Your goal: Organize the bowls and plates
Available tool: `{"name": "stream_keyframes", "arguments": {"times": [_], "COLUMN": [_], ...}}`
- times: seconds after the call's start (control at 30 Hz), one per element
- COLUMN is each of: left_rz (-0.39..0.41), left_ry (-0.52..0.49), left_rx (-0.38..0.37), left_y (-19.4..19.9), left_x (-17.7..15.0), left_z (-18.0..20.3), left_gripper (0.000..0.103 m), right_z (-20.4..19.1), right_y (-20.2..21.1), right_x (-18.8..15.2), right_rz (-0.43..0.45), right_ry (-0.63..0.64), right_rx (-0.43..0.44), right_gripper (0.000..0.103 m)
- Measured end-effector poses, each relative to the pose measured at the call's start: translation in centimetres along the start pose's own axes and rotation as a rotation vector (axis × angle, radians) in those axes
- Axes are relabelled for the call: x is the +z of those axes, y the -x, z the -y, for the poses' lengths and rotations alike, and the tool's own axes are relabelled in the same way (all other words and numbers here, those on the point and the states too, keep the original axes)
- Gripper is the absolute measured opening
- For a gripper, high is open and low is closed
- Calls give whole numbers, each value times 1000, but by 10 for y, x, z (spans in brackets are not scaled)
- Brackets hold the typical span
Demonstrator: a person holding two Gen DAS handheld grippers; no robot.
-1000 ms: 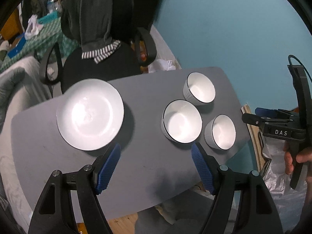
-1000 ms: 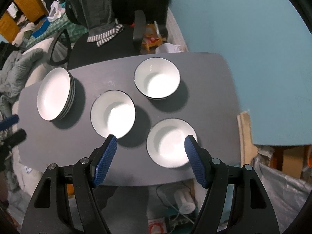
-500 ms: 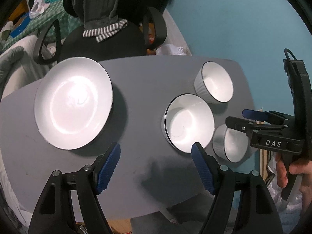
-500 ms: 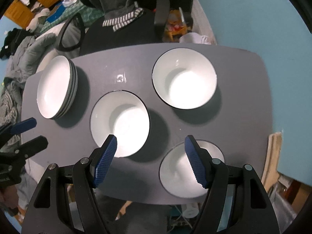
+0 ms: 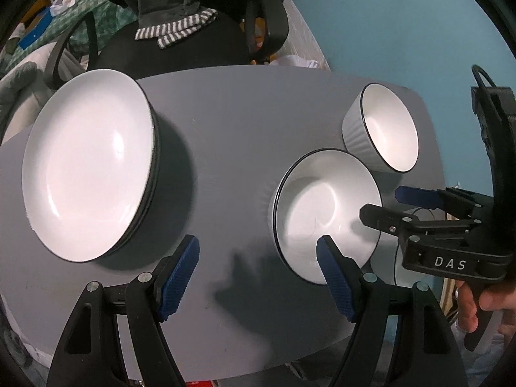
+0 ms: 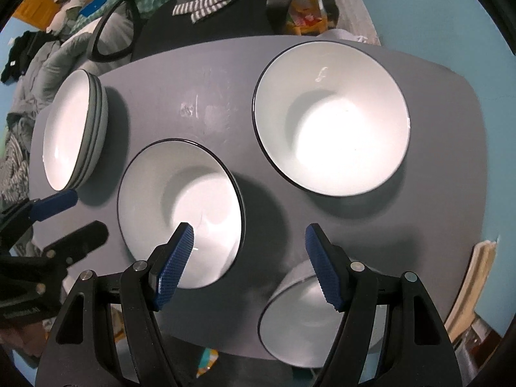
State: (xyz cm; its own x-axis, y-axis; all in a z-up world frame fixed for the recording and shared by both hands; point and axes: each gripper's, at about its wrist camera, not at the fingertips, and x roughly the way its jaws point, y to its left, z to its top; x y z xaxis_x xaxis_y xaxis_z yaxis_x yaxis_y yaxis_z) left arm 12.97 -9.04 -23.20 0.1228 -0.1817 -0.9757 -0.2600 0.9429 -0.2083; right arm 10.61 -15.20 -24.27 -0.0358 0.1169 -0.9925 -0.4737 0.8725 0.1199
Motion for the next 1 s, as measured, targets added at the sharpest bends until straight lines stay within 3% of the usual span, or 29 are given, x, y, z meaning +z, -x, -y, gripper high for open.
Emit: {"name": "stream_keyframes", "arguments": {"times": [0.57,1.0], "left_rz": [-59,-50], "left_ry": [100,113], "left_rx": [25,24], "left_y": [-42,-44], "left_x": [4,5], "left_z": [-6,-6], "left_gripper": [77,76], "right_z": [-1,-3], "right_y": [-29,-23], "right_x": [10,13], "right_rz": [-41,-31], "right_ry": [35,14], "right_rx": [17,15], "right_gripper": [71,68]}}
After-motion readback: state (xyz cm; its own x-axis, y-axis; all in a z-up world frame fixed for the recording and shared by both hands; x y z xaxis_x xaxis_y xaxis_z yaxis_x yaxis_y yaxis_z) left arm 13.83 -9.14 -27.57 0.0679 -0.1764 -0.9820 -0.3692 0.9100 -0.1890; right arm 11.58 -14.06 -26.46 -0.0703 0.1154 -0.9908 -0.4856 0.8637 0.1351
